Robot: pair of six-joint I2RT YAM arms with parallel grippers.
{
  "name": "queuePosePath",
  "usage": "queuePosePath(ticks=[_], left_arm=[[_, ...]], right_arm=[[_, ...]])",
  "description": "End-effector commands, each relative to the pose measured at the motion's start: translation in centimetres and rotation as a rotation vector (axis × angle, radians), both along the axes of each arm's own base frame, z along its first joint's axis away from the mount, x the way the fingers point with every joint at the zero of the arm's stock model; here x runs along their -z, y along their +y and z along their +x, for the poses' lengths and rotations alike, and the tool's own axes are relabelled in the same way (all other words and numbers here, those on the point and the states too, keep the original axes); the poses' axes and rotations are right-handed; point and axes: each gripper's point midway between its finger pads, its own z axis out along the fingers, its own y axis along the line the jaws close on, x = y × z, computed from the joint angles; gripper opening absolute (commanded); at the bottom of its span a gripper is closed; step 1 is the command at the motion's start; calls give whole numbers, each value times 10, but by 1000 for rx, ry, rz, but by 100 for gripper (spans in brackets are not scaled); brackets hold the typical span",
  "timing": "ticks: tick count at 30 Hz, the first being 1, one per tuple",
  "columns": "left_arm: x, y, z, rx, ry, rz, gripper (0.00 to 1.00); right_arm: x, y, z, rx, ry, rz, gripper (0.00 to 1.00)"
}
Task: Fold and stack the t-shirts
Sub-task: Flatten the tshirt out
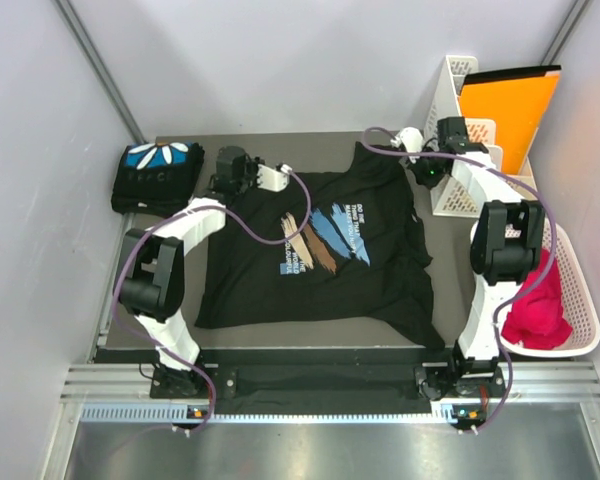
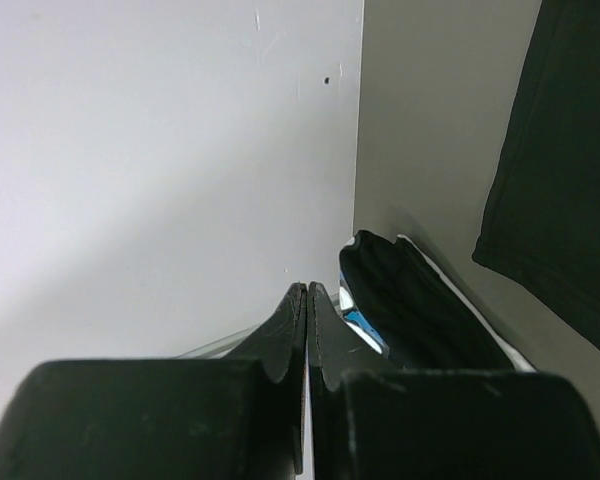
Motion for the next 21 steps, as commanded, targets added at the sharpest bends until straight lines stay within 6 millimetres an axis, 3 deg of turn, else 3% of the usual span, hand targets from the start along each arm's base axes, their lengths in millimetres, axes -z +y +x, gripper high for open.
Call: queuePosePath(ticks=[1, 9, 13, 17, 21], left_arm=[[-31, 3, -9, -14, -80, -30, 0], [-27, 4, -21, -3, -72, -29, 0], [-12, 4, -25, 2, -36, -9, 0], [-4, 2, -25, 15, -20, -4, 0], [2, 3, -27, 9, 14, 6, 0]], right_arm=[[-5, -79, -16, 177, 6, -131, 0], [2, -70, -28, 162, 41, -106, 0], [-7, -36, -21, 70, 42, -73, 0], [-13, 14, -19, -73, 21, -93, 0], [-16, 40, -15, -132, 11, -118, 0]])
